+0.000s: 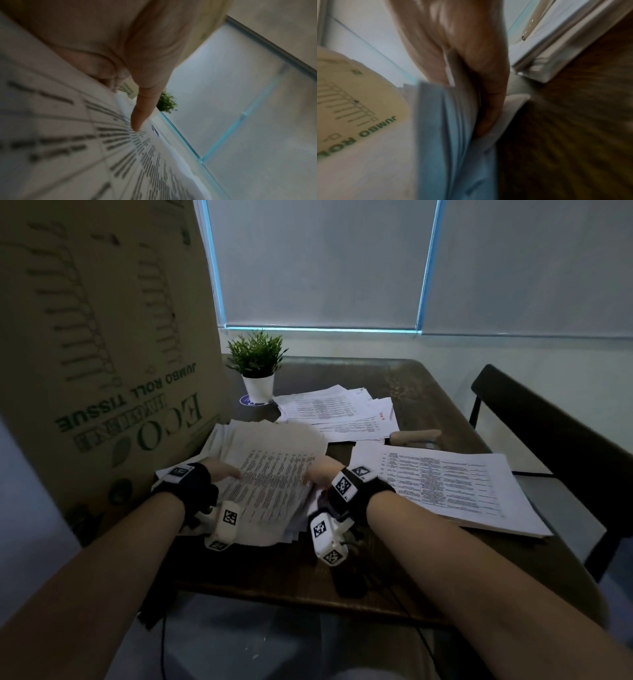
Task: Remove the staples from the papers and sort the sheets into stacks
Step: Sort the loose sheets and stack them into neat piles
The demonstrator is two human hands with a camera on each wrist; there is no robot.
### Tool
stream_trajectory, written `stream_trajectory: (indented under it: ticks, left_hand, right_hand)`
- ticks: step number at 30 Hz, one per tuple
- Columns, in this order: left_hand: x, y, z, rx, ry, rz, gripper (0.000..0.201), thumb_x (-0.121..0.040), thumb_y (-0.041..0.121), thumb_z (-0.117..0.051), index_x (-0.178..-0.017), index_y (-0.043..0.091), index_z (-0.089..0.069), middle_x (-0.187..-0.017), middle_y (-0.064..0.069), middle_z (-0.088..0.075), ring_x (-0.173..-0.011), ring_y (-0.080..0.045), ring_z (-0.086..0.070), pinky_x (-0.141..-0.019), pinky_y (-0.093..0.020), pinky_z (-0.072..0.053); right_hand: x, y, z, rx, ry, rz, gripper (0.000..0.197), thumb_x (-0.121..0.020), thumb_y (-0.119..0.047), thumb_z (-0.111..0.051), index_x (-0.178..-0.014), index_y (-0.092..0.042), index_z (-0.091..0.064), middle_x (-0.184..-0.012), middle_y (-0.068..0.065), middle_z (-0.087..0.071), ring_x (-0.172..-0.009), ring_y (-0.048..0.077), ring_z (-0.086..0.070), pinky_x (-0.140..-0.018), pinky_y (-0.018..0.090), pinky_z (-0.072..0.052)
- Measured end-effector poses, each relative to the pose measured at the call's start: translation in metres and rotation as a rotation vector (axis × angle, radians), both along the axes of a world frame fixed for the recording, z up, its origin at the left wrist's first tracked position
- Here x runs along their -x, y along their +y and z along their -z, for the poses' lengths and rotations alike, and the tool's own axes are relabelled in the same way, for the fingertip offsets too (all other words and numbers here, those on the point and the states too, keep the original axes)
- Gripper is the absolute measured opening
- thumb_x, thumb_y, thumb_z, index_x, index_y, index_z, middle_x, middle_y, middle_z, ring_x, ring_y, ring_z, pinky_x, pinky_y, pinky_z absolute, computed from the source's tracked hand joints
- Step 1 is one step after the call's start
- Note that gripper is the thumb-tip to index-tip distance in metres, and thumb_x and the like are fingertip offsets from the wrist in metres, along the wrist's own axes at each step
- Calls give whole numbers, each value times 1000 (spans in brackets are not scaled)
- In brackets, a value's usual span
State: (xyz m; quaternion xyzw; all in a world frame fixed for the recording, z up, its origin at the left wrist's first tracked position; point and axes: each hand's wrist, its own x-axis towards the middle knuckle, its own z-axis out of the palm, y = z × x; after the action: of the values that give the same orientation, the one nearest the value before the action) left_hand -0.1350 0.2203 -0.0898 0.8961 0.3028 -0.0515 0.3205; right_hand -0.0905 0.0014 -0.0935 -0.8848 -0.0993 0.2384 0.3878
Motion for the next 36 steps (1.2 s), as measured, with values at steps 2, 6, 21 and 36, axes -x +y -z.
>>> stream_trajectory:
  ticks: [2,6,21,36]
  left_hand:
    - [-3,13,7,125,-51,24,62,-76,24,-78,-126,-2,-52,-129,-14,-56,-112,-31,-56,-95,-34,-45]
    - [4,20,1,242,-327,63,49,-84,10,-70,-127,1,-48,-122,-14,-55,-110,-32,-55,-87,-37,-43]
    - [-10,-92,-120,379,-1227,326,17,-100,19,-44,-115,15,-38,-112,-5,-56,-91,-9,-59,-72,-15,-52]
    - [-56,-221,-50,585,-873,340,22,-90,34,-60,-105,18,-55,-102,-6,-64,-94,-25,-63,-82,-41,-52]
  right_hand:
    - [-4,-7,10,36,-31,-19,15,-96,-13,-56,-83,-20,-52,-77,-4,-44,-66,8,-42,-60,20,-40]
    - [-13,-9,20,-173,16,109,32,-82,-9,-71,-108,8,-65,-95,15,-64,-81,26,-61,-72,32,-51]
    - [-8,-90,-120,-835,-454,225,28,-89,-24,-70,-113,-11,-65,-109,9,-71,-102,27,-69,-95,49,-53]
    - [-20,-238,-46,-754,-328,399,60,-66,-23,-89,-119,-9,-64,-120,12,-68,-113,29,-64,-102,52,-48]
